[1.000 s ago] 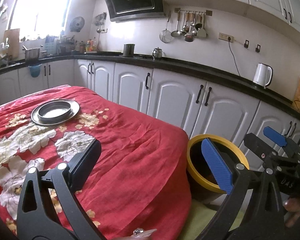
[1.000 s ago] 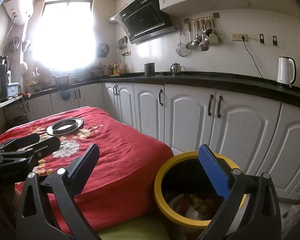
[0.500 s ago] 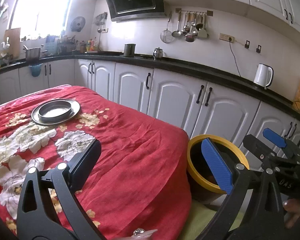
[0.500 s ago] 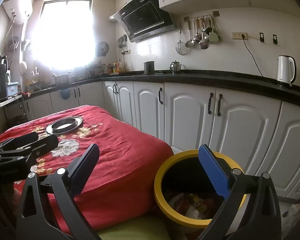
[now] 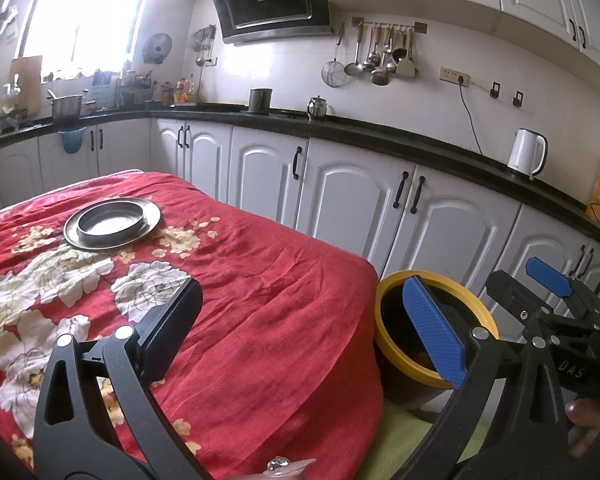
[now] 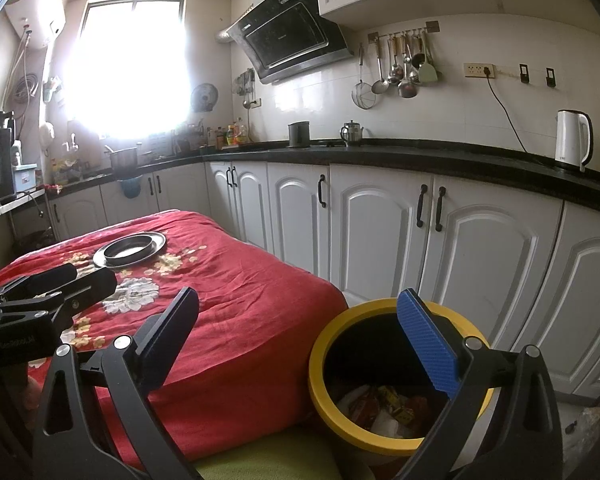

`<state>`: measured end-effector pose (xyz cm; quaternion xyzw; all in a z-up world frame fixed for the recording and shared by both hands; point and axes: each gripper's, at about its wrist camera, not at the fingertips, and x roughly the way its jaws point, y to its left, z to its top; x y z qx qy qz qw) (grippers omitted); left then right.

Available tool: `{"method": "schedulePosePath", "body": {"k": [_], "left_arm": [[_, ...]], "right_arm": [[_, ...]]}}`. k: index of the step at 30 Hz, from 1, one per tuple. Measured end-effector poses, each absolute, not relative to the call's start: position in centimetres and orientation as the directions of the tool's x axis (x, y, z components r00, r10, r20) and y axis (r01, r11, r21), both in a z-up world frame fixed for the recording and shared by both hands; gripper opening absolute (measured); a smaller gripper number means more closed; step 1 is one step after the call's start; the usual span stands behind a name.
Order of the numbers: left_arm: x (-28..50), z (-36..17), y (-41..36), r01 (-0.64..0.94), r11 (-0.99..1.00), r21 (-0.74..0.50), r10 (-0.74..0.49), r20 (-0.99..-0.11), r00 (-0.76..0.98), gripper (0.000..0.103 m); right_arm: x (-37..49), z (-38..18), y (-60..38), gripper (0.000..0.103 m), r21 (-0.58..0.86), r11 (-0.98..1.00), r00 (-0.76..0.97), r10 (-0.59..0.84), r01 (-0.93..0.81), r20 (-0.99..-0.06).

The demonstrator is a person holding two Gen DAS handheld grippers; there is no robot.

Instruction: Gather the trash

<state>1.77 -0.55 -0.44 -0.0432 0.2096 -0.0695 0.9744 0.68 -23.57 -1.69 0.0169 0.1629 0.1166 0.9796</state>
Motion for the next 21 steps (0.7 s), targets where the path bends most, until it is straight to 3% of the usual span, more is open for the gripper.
{"method": "schedulePosePath", "body": {"k": [21], "left_arm": [[1.77, -0.45, -0.60, 0.115, 0.987, -0.114, -0.151, -0.402, 0.903, 0.092]], "right_arm": [[0.70, -1.60, -23.61, 0.097, 0.071, 0.972, 0.919, 0.233, -0.222, -0.317]]}}
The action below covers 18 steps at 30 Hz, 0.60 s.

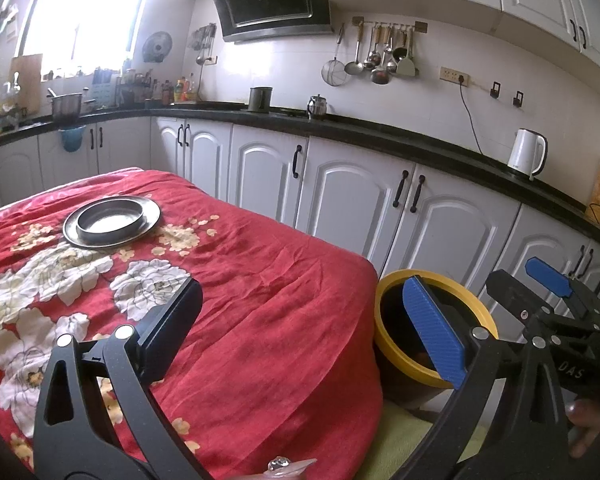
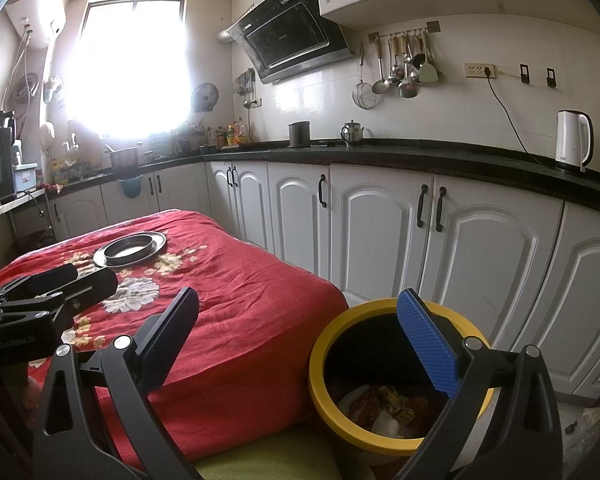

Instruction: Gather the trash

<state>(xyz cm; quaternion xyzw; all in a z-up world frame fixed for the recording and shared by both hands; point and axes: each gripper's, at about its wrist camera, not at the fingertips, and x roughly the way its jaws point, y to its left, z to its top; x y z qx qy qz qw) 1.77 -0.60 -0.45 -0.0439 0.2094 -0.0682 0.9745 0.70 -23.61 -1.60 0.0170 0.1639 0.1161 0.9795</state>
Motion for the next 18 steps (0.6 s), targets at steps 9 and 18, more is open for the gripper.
{"method": "schedulePosePath", "body": {"k": [9, 18], "left_arm": [[2.1, -1.1, -0.3, 0.087, 0.987, -0.136, -0.139, -0.441, 0.886, 0.092], [-2.0, -1.8, 15.1, -0.382, 0.902, -0.203, 0.209, -0.567, 0.797, 0.092]], "right_arm": [[0.7, -1.8, -23.4, 0.097, 0.072, 0.971, 0.916, 0.238, -0.227, -0.323], [3.8, -0.8, -14.2, 0.097, 0.100, 0.870, 0.773, 0.476, -0.482, -0.420]]}}
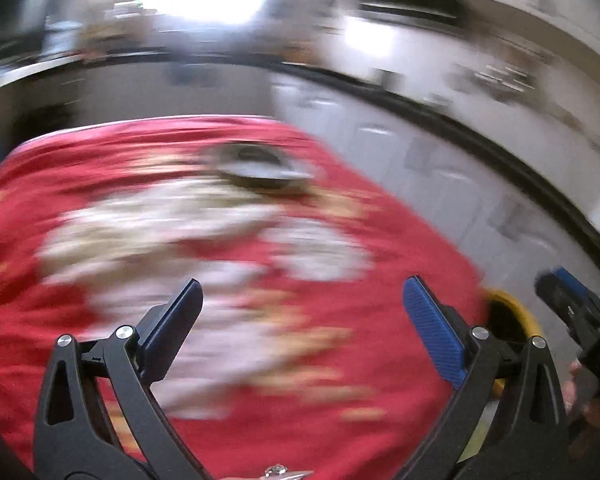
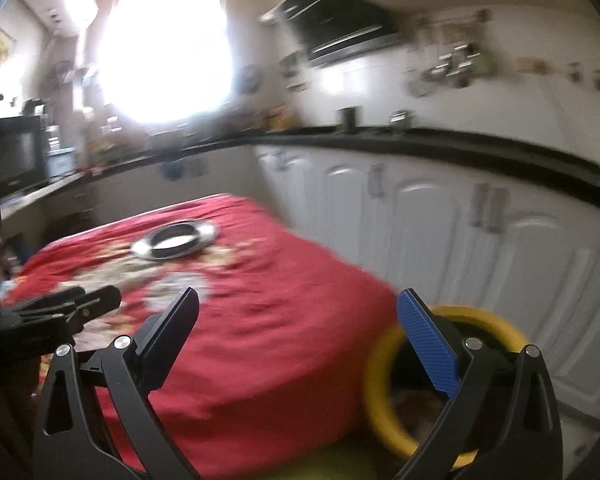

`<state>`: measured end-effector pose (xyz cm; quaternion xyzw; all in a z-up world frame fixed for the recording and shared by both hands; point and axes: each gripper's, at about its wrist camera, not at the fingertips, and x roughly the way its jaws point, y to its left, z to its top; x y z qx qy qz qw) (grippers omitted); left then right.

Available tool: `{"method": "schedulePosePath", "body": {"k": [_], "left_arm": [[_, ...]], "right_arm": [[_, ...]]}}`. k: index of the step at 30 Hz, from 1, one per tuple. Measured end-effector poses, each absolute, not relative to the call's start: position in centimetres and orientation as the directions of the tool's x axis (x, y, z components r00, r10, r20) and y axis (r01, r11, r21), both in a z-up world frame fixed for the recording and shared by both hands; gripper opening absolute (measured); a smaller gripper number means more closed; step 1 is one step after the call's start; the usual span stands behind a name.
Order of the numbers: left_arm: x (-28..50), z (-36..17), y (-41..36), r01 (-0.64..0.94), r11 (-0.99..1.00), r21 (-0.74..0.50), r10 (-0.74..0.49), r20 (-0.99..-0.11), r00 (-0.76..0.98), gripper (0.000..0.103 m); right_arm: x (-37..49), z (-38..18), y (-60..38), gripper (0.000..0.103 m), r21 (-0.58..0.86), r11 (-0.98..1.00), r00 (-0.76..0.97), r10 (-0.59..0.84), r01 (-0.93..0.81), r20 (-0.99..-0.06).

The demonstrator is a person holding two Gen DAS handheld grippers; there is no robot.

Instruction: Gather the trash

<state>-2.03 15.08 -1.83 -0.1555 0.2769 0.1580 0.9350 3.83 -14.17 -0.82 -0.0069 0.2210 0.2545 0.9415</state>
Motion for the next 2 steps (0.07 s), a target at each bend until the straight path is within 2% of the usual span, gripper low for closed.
{"method": "schedulePosePath", "body": {"k": [2], "left_arm": [[-4.4, -2.9, 21.2, -0.575, 0.800, -0.169, 0.365, -0.624, 0.691, 0.092]], "right_arm": [[4.8, -1.5, -7.0, 0.097, 0.105, 0.775, 0.634, 0.579, -0.623, -0.512]]}}
